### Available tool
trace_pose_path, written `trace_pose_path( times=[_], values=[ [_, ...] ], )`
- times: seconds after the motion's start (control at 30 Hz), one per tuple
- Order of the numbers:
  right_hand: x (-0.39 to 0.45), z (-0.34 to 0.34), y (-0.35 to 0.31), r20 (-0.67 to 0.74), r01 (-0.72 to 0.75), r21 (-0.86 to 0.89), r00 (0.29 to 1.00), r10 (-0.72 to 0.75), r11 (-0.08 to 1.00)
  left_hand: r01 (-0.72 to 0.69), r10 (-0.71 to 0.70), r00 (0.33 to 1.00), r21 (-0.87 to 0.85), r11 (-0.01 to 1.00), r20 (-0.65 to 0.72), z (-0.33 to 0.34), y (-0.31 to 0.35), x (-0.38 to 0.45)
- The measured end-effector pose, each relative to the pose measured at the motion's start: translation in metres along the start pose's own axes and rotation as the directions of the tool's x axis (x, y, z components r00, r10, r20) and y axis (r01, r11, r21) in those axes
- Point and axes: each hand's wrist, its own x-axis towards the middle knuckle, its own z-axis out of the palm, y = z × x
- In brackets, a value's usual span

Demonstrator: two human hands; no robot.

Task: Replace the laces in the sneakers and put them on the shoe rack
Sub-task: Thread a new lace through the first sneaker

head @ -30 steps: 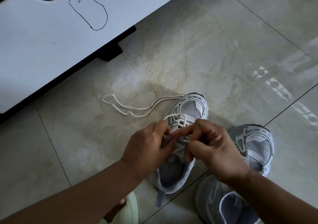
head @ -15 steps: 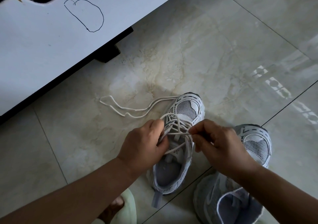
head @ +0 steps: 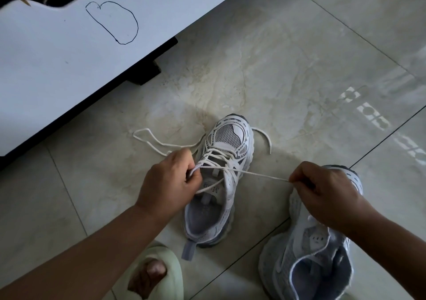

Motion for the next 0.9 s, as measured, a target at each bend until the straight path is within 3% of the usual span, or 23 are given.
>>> trace_pose_path(
  times=[0.1, 0.2, 0.3, 0.4, 0.53, 0.73, 0.9],
  values=[
    [0.000, 0.002, -0.001, -0.035, 0.018, 0.058, 0.999, -0.016, 0.998, 0.005, -0.006, 1.000, 0.053, 0.999, 0.012, -0.002, 0.002, -0.002],
    [0.004, 0.003, -0.014, -0.019, -0.021, 0.291, 0.999, 0.028, 0.956, 0.017, -0.017, 0.999, -0.026, 1.000, 0.030, -0.005, 0.008, -0.002],
    [0.010, 0.010, -0.027, -0.022, 0.012, 0.422, 1.000, -0.003, 0.907, -0.141, 0.145, 0.989, -0.113, 0.984, 0.033, -0.006, 0.015, -0.002],
    [0.015, 0.020, -0.038, -0.064, 0.123, 0.401, 0.992, -0.107, 0.908, -0.226, 0.228, 0.974, -0.083, 0.971, 0.017, -0.002, 0.021, -0.007],
    [0.016, 0.029, -0.045, -0.046, 0.084, 0.386, 0.996, -0.072, 0.919, -0.162, 0.164, 0.986, -0.050, 0.985, 0.033, 0.003, 0.028, -0.013],
    [0.015, 0.037, -0.053, -0.047, 0.076, 0.246, 0.997, -0.067, 0.966, -0.048, 0.062, 0.994, -0.149, 0.988, 0.087, 0.004, 0.033, -0.011],
    [0.015, 0.041, -0.057, -0.071, 0.061, 0.253, 0.996, -0.045, 0.965, 0.024, 0.005, 0.992, -0.226, 0.974, 0.127, 0.004, 0.040, -0.007]
  ],
)
